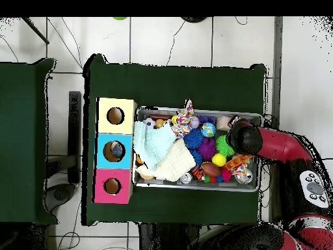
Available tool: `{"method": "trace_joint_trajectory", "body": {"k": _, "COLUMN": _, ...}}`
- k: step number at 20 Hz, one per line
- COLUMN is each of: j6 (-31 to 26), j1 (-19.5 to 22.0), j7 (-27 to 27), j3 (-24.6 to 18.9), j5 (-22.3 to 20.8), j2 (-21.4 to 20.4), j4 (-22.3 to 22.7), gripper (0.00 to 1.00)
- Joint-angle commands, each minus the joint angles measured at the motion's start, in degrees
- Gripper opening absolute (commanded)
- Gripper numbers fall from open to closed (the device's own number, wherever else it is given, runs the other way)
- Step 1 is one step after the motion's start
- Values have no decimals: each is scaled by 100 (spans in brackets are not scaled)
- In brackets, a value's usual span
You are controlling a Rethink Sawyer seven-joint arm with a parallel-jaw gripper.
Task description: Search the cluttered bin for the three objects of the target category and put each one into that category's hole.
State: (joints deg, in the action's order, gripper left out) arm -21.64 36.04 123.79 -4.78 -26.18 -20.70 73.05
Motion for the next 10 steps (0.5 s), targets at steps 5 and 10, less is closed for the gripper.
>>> {"method": "trace_joint_trajectory", "body": {"k": 5, "j6": -853, "j1": -8, "j7": -573, "j3": -40, "j5": -235, "j2": 822, "j4": -561, "gripper": 100}}
{"method": "trace_joint_trajectory", "body": {"k": 10, "j6": -989, "j1": -15, "j7": -631, "j3": -59, "j5": -188, "j2": 924, "j4": -658, "gripper": 100}}
